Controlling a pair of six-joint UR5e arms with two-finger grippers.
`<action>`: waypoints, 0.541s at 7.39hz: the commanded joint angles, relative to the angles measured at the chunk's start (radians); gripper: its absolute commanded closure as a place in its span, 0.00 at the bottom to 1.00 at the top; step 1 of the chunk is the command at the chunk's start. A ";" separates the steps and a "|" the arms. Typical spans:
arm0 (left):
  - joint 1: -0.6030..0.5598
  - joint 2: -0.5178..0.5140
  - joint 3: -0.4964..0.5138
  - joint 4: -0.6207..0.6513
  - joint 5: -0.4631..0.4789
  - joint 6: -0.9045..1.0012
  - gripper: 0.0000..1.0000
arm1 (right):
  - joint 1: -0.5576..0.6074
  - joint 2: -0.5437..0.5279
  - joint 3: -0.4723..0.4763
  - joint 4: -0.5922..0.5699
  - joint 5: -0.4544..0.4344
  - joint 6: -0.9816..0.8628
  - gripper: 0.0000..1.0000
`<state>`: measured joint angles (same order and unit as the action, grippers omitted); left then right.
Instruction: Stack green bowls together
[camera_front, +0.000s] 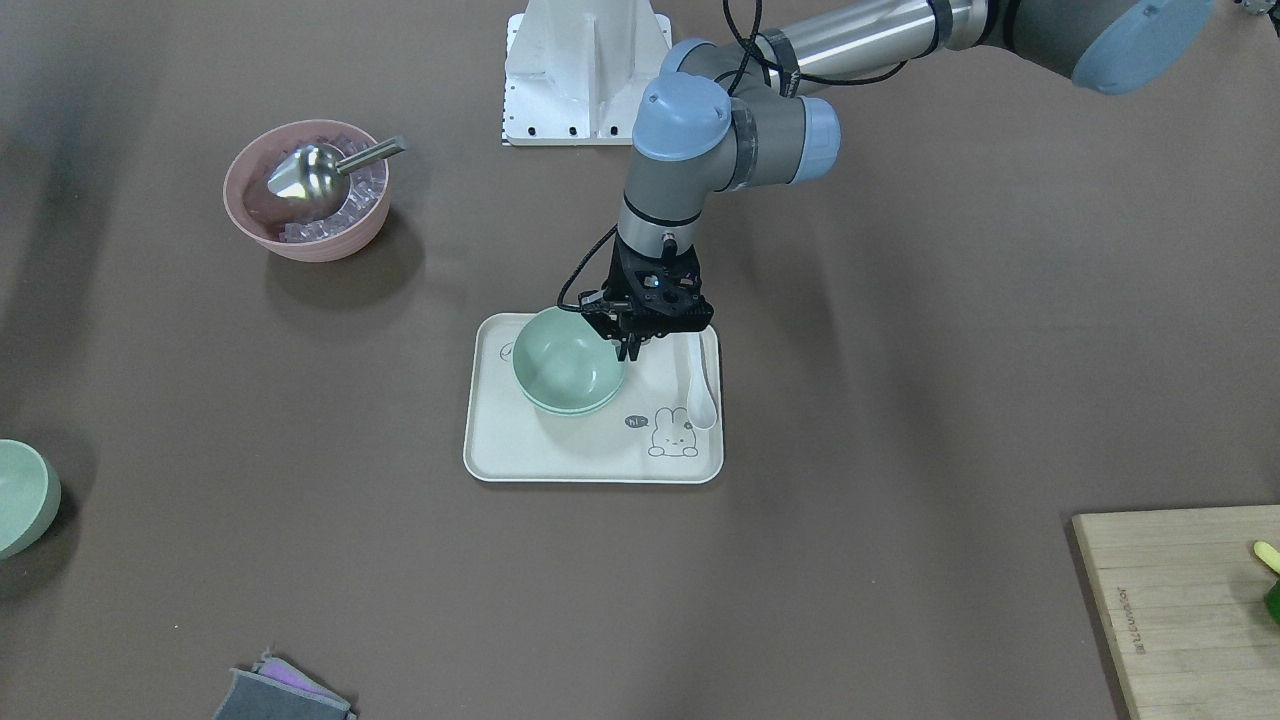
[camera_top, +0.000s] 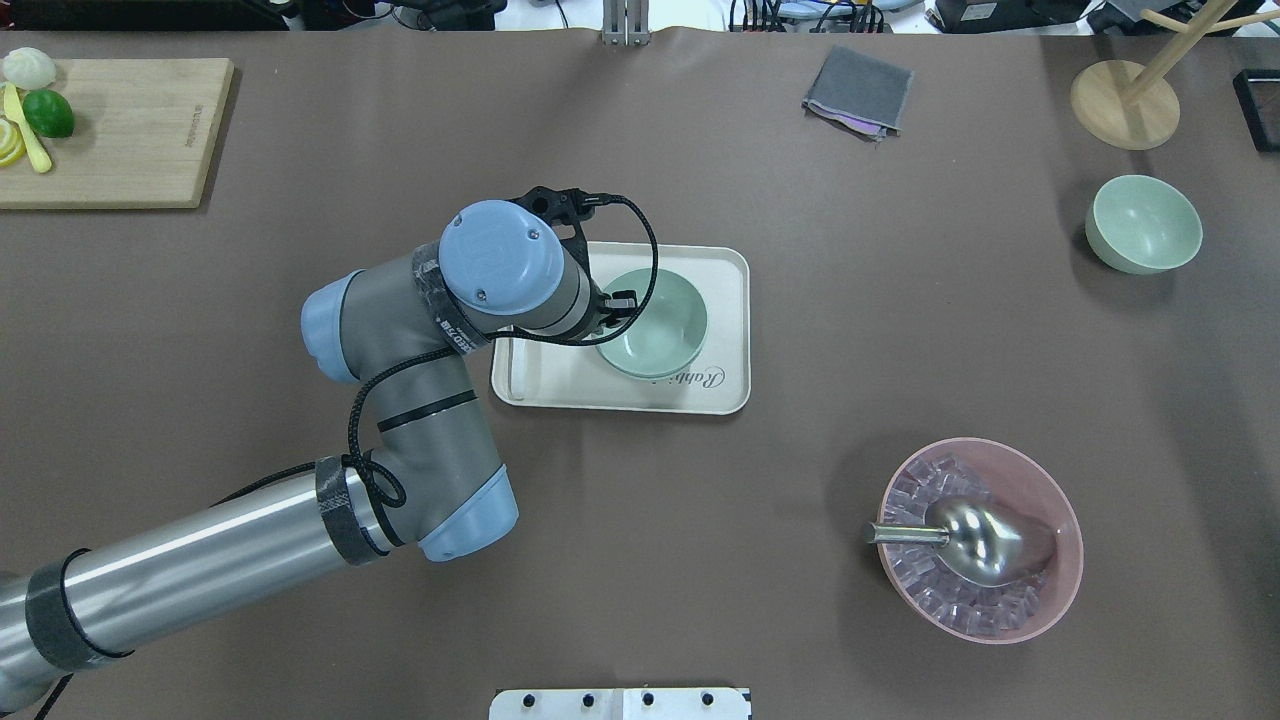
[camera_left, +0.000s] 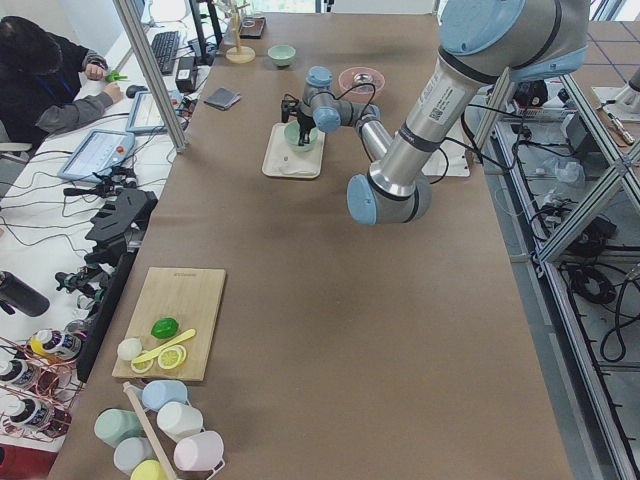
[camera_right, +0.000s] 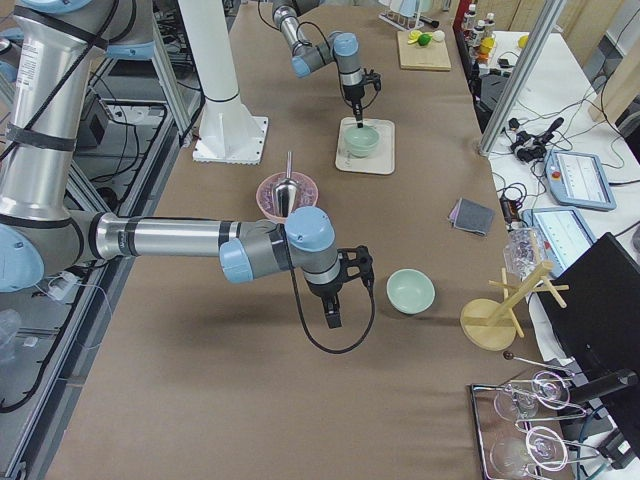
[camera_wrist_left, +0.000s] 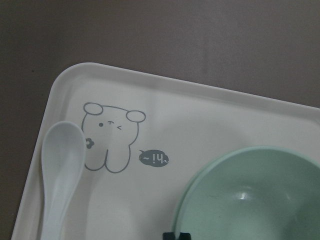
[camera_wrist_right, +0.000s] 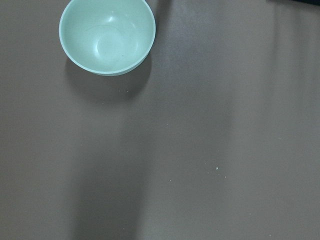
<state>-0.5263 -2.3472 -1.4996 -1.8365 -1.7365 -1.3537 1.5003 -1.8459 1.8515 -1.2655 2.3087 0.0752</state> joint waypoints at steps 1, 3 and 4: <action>-0.006 -0.003 -0.028 0.003 -0.008 0.013 0.02 | 0.000 0.001 0.000 0.000 0.000 0.000 0.00; -0.055 0.008 -0.105 0.076 -0.079 0.082 0.02 | 0.002 0.001 0.000 0.002 0.001 -0.002 0.00; -0.088 0.079 -0.217 0.159 -0.134 0.147 0.02 | 0.000 -0.001 0.000 0.002 0.008 -0.002 0.00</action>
<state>-0.5770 -2.3254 -1.6118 -1.7621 -1.8066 -1.2762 1.5012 -1.8454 1.8515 -1.2646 2.3109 0.0742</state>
